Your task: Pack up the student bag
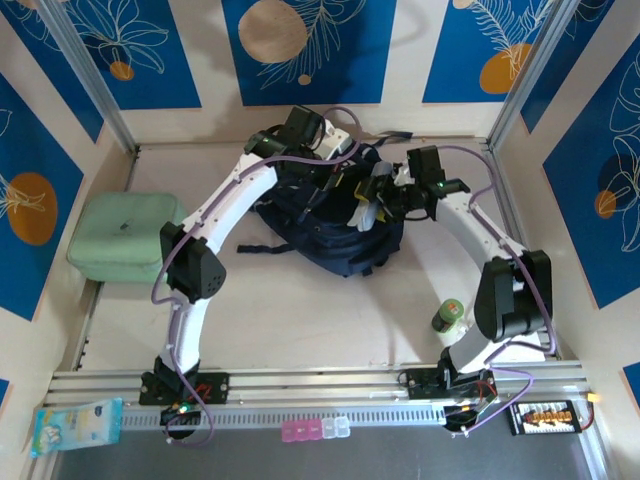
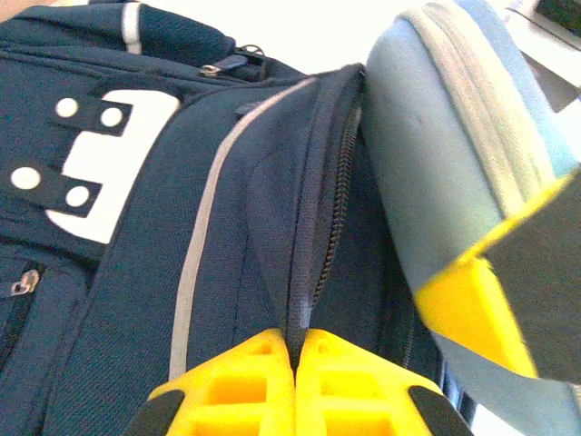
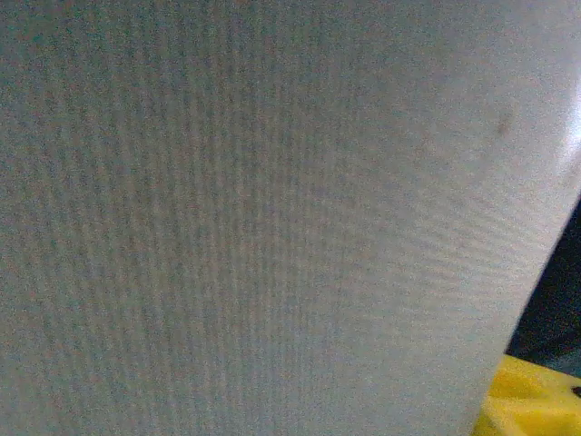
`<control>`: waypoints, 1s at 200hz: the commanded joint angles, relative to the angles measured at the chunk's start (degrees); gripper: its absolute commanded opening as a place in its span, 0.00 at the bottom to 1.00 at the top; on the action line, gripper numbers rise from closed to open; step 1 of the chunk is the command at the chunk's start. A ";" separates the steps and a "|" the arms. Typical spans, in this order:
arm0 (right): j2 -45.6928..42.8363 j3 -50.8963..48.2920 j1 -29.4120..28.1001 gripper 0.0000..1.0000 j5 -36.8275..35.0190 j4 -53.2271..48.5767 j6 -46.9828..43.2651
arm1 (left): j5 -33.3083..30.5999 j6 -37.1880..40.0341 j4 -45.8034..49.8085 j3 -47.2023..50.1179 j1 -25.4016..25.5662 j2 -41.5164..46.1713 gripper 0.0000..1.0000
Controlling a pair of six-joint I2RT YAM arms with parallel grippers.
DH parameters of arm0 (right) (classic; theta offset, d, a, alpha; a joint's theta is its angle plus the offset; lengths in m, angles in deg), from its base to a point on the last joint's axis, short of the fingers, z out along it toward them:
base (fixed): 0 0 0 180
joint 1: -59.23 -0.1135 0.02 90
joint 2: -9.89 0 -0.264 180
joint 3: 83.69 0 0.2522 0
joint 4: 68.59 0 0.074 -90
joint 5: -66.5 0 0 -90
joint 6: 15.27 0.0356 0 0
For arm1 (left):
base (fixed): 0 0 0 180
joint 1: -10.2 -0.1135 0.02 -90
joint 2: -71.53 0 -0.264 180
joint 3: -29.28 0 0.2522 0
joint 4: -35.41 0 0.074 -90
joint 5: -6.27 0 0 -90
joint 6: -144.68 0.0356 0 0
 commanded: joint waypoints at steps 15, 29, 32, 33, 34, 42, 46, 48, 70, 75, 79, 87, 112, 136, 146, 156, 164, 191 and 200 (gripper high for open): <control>4.51 4.24 -1.02 0.87 0.85 -2.06 5.14 | 4.55 -5.25 -6.52 -2.11 0.58 3.53 0.00; 2.68 2.15 -1.04 0.95 1.49 0.97 4.76 | 4.81 -5.36 -6.18 -2.10 0.59 3.06 0.00; 2.21 1.59 -1.04 0.97 1.60 1.49 4.47 | 4.77 -5.35 -6.09 -2.10 0.53 3.03 0.00; 2.06 1.42 -1.06 0.98 1.66 1.64 4.45 | 4.78 -5.36 -6.08 -2.10 0.60 3.01 0.00; 1.90 1.33 -1.02 0.98 1.69 1.75 4.36 | 4.83 -5.37 -6.03 -2.10 0.60 3.00 0.00; 0.99 0.52 -0.82 1.00 1.81 2.17 3.67 | 4.97 -5.29 -5.89 -2.13 0.59 2.91 0.00; 0.62 0.17 -0.68 1.00 1.81 2.14 3.35 | 5.04 -5.27 -5.89 -2.04 0.64 2.90 0.00; 0.47 0.05 -0.64 1.00 1.81 2.13 3.28 | 5.05 -5.21 -5.89 -2.02 0.60 2.90 0.00; -1.32 -2.59 0.12 0.98 1.68 3.30 3.05 | 5.29 -5.14 -6.07 -1.62 0.59 2.90 0.00; -1.83 -3.26 0.29 0.97 1.12 3.40 3.18 | 5.51 -5.10 -6.14 -1.51 0.57 2.91 0.00; -2.39 -3.88 0.33 0.96 0.64 3.64 3.16 | 5.61 -4.99 -6.15 -1.43 0.59 2.90 0.00; -3.23 -5.20 0.34 0.96 -0.04 4.37 2.84 | 5.80 -5.02 -6.31 -1.19 0.63 2.90 0.00; -3.34 -5.70 0.27 0.91 3.07 6.94 0.93 | 6.46 -4.83 -6.68 -0.20 0.59 2.84 0.00; -3.37 -6.02 0.58 0.62 3.76 8.01 1.63 | 6.42 -4.58 -6.36 0.00 0.59 2.70 0.00; -3.99 -6.90 1.02 0.56 3.21 8.70 2.45 | 6.62 -4.50 -6.33 0.24 0.54 2.78 0.00; -4.70 -8.66 1.88 0.53 4.62 11.70 3.70 | 6.48 -4.49 -6.33 0.41 0.57 2.81 0.00; -5.06 -10.36 2.45 0.51 6.88 16.00 5.04 | 6.46 -4.56 -6.33 0.44 0.58 2.81 0.00; -2.54 -12.12 1.99 0.48 13.18 28.19 10.02 | 6.38 -5.53 -6.76 0.44 0.59 3.10 0.00; -1.08 -11.89 1.30 0.48 14.15 31.72 11.60 | 6.12 -5.96 -6.99 0.44 0.59 3.29 0.00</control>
